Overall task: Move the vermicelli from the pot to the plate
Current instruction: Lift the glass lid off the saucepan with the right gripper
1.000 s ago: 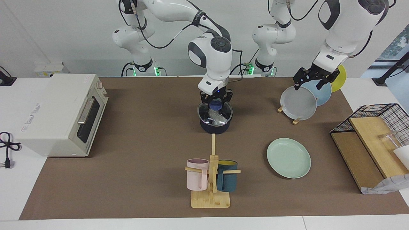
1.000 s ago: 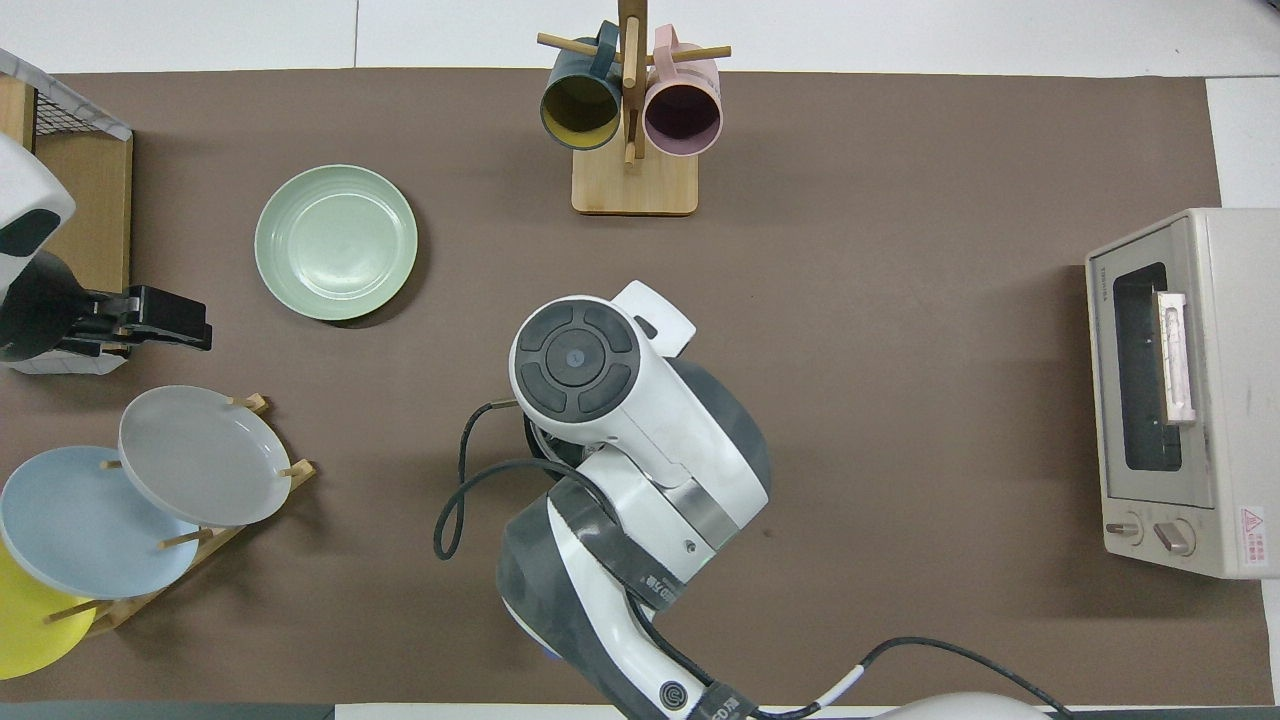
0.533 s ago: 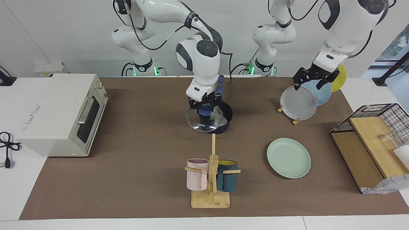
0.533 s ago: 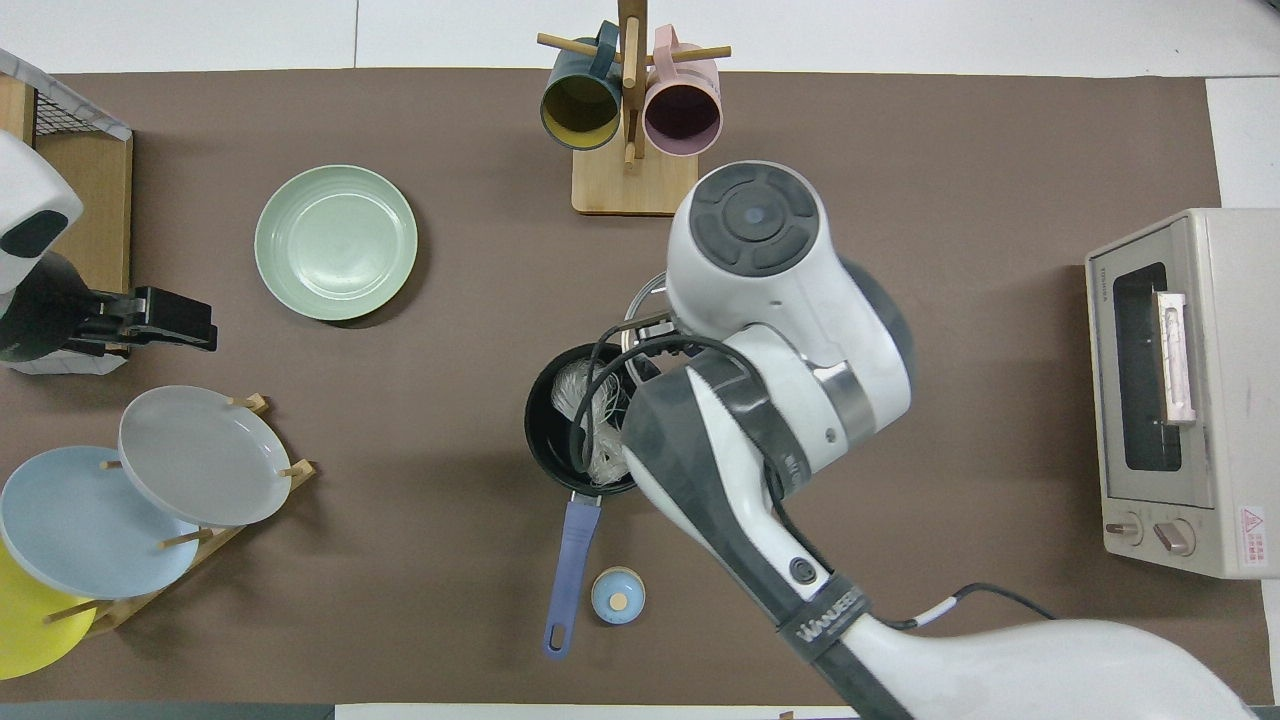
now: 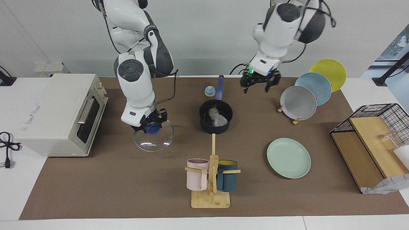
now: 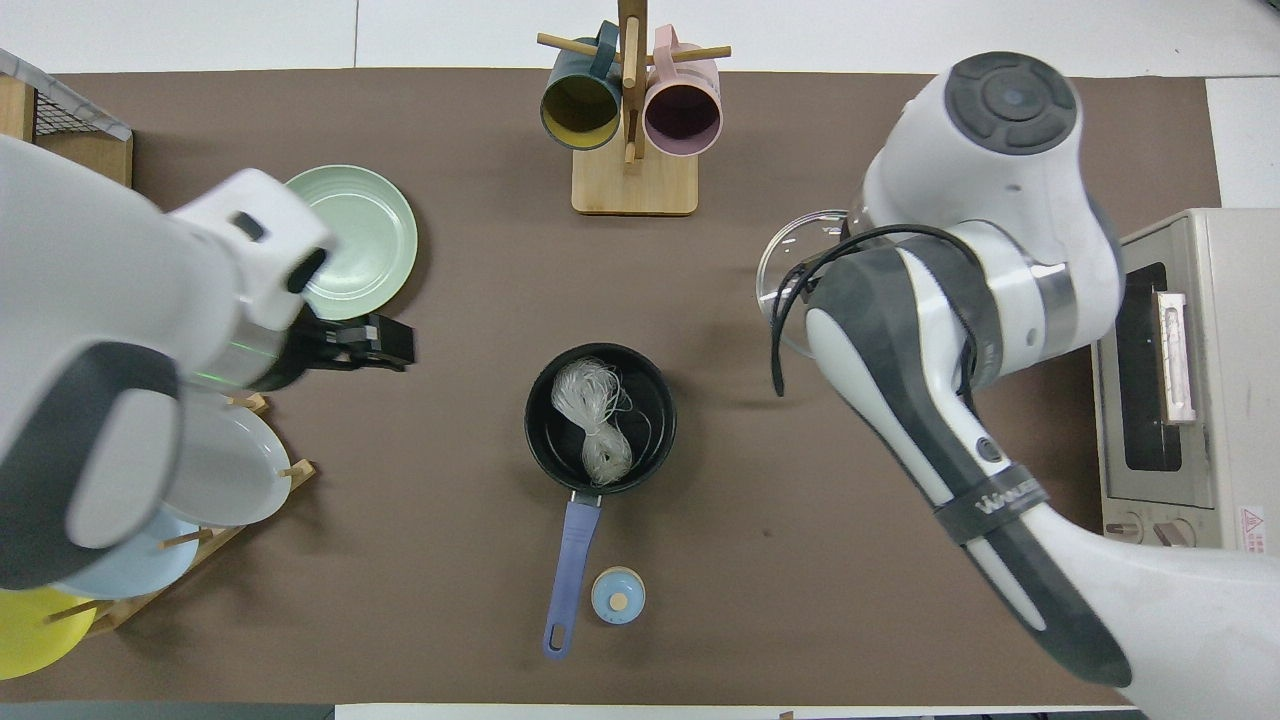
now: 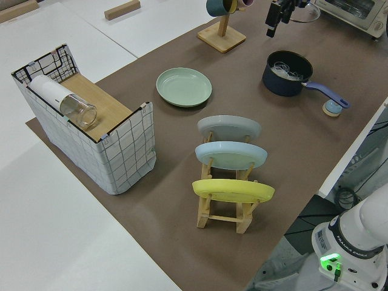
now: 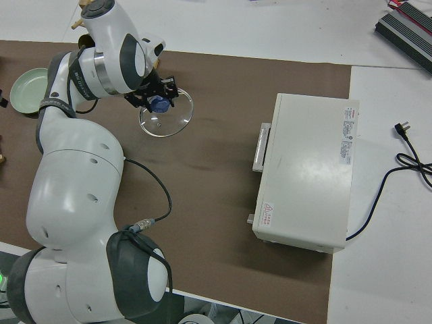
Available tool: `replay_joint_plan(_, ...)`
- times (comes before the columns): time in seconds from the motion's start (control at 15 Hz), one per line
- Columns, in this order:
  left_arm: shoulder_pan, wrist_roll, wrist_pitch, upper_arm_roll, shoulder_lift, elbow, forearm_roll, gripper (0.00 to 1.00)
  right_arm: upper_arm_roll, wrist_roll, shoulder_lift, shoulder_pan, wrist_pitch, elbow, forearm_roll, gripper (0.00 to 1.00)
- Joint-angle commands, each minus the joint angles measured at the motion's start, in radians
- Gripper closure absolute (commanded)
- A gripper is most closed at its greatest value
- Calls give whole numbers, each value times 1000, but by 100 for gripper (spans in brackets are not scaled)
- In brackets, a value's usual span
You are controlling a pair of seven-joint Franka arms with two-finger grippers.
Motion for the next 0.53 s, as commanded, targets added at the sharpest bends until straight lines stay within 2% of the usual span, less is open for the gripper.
replay_joint_plan(0.0, -145, -111, 236, 24, 119, -120, -11, 0, 16, -119, -39, -67, 108, -99, -12, 45)
replay_joint_plan(0.13, -154, -111, 303, 24, 164, -136, -11, 0, 16, -158, -41, -106, 202, -162, -12, 45)
replay_joint_plan(0.47, -148, -95, 372, 24, 231, -133, -9, 0, 18, -149, 14, -122, 323, -203, -2, 45)
